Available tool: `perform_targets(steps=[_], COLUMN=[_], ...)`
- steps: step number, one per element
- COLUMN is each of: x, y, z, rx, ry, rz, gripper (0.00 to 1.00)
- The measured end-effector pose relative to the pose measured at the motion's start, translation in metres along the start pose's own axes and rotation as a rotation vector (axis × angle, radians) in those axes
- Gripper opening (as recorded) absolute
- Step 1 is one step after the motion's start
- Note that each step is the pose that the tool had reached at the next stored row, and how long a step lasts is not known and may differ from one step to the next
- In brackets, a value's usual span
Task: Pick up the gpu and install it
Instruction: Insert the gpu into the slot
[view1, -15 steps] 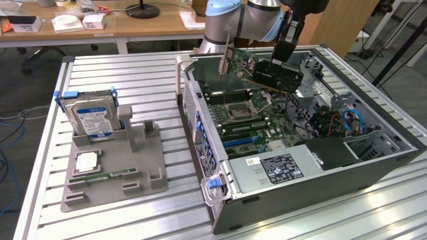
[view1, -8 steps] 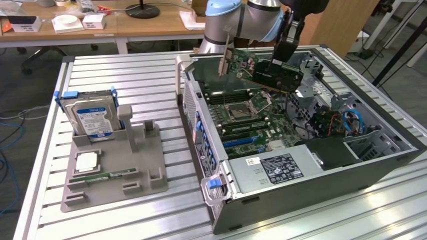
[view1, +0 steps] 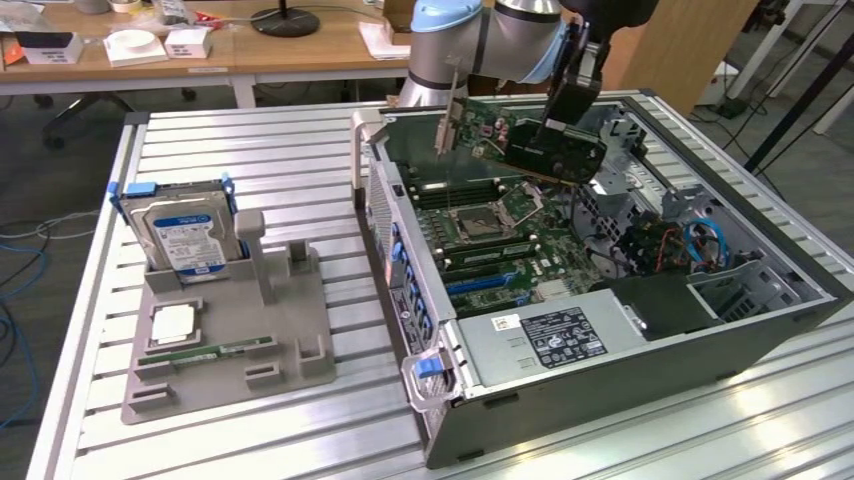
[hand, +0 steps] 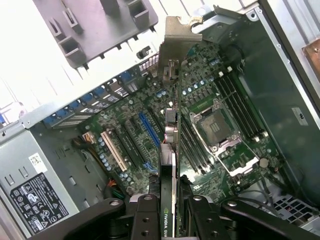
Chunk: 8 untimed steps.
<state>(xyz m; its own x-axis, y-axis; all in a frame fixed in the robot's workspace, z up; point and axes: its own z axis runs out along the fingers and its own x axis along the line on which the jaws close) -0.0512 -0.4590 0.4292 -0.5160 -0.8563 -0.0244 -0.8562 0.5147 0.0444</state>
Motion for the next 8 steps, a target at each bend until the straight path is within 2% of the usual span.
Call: perform_targets(steps=[8], x=[0.0], y=[0.0], z=[0.0], rx=[-0.0011], ry=[0.0021], rz=[-0.046], gripper=[0.26])
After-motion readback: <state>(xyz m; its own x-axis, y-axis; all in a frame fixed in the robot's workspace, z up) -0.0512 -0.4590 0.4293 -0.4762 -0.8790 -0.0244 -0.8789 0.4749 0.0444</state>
